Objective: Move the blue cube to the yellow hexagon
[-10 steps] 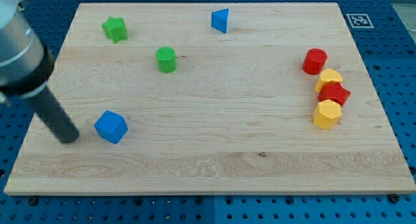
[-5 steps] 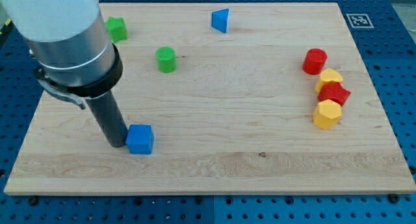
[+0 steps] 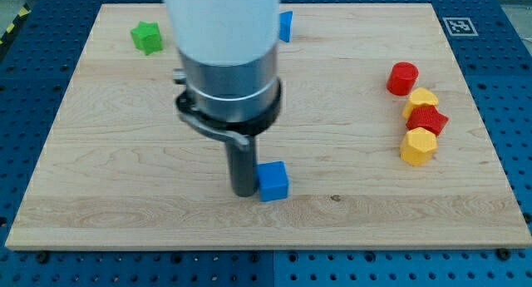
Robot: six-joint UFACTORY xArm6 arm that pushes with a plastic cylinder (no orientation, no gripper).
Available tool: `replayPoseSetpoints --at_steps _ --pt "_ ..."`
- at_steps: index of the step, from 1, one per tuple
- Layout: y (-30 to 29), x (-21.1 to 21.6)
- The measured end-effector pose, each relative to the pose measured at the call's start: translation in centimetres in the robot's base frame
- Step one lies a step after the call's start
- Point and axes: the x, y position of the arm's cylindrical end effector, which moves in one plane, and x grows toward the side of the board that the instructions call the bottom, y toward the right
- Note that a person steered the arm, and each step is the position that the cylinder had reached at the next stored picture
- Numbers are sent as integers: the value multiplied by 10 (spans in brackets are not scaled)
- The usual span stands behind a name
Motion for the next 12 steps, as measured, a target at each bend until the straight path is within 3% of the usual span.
replayPoseSetpoints --at_steps 4,7,10,12 --pt "133 0" --pt "141 -24" --pt "164 24" --pt "201 33"
